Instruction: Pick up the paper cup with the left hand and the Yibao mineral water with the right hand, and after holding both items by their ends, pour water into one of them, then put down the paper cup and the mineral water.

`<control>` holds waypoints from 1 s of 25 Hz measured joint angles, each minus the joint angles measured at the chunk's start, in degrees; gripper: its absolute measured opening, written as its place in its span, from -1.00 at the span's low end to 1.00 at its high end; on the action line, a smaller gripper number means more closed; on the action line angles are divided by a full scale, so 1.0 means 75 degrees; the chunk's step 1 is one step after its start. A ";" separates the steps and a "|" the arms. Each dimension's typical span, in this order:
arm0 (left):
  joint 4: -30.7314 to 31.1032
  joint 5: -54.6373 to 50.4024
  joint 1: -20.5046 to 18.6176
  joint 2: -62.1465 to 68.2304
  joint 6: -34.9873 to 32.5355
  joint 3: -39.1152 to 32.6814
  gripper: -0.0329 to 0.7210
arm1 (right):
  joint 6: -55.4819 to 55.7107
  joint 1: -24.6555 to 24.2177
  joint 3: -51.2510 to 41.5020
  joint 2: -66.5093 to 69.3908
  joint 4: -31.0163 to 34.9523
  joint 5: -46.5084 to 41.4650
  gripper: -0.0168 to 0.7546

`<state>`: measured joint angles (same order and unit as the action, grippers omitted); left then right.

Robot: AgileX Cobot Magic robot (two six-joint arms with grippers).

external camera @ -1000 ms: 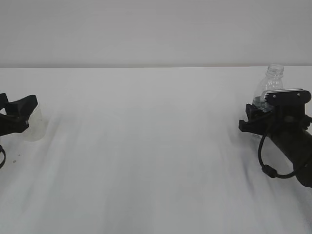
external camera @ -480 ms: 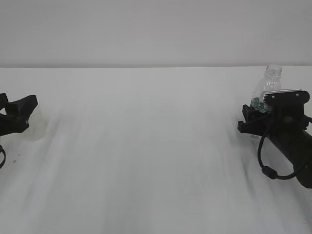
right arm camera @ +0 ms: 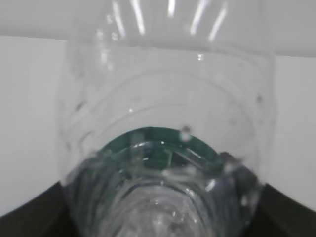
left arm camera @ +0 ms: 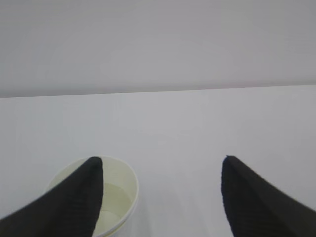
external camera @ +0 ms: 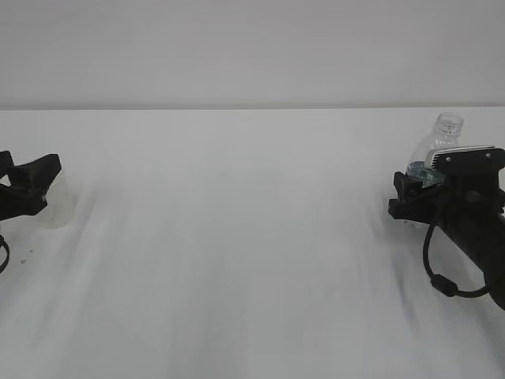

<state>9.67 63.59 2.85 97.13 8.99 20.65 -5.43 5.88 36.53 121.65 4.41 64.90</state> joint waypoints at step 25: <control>0.0153 -0.0035 0.0000 0.0000 0.0000 0.0000 0.44 | 0.0151 0.0000 -0.0376 -0.0296 -0.0588 -0.0014 0.43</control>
<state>10.82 63.33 2.85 97.13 8.99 20.65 -4.30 5.88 33.71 119.44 0.00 64.80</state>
